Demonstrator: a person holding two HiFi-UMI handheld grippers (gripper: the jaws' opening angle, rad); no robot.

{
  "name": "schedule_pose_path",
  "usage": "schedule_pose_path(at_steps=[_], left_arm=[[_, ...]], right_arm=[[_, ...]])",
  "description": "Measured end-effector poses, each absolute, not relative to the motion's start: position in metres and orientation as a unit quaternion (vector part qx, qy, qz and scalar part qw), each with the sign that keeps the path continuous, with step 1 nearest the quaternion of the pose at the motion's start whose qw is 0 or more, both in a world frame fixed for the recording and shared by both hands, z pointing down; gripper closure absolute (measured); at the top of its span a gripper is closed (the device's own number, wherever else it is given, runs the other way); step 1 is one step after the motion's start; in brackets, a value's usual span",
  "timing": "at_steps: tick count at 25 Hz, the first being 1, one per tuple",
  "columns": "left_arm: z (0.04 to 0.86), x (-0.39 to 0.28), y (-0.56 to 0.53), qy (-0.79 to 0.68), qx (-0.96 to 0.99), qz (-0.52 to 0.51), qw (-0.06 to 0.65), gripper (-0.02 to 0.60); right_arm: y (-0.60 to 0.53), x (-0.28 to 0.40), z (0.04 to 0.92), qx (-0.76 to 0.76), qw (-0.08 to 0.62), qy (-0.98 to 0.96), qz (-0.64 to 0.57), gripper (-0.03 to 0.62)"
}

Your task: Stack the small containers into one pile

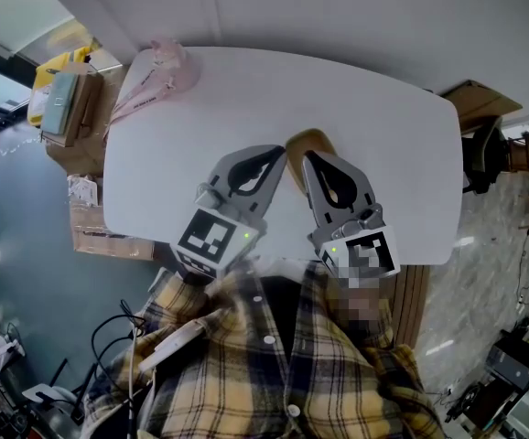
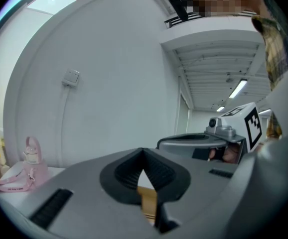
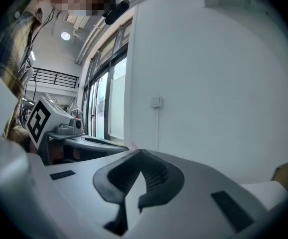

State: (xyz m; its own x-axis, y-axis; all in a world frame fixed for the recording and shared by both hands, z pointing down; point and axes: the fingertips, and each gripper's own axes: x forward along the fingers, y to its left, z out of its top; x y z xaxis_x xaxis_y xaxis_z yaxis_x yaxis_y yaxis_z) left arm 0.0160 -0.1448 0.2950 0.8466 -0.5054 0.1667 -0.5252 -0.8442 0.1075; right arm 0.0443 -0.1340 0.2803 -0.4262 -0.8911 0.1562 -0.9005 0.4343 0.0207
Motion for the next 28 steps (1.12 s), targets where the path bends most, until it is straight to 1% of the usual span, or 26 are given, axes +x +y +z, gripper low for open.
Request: schedule_pose_path(at_steps=[3, 14, 22, 28], left_arm=[[0.294, 0.017, -0.146, -0.267, 0.959, 0.067, 0.070, 0.565], [0.296, 0.022, -0.150, -0.267, 0.959, 0.073, 0.069, 0.565], [0.298, 0.022, -0.148, -0.269, 0.958, 0.076, 0.067, 0.565], [0.297, 0.020, -0.150, -0.277, 0.955, 0.074, 0.076, 0.565]], right_arm=[[-0.135, 0.046, 0.279, 0.531, 0.069, -0.844, 0.034, 0.579], [-0.140, 0.047, 0.287, 0.517, 0.096, -0.850, 0.035, 0.579], [-0.140, 0.048, 0.288, 0.515, 0.096, -0.851, 0.036, 0.579], [-0.141, 0.047, 0.289, 0.510, 0.104, -0.853, 0.034, 0.579]])
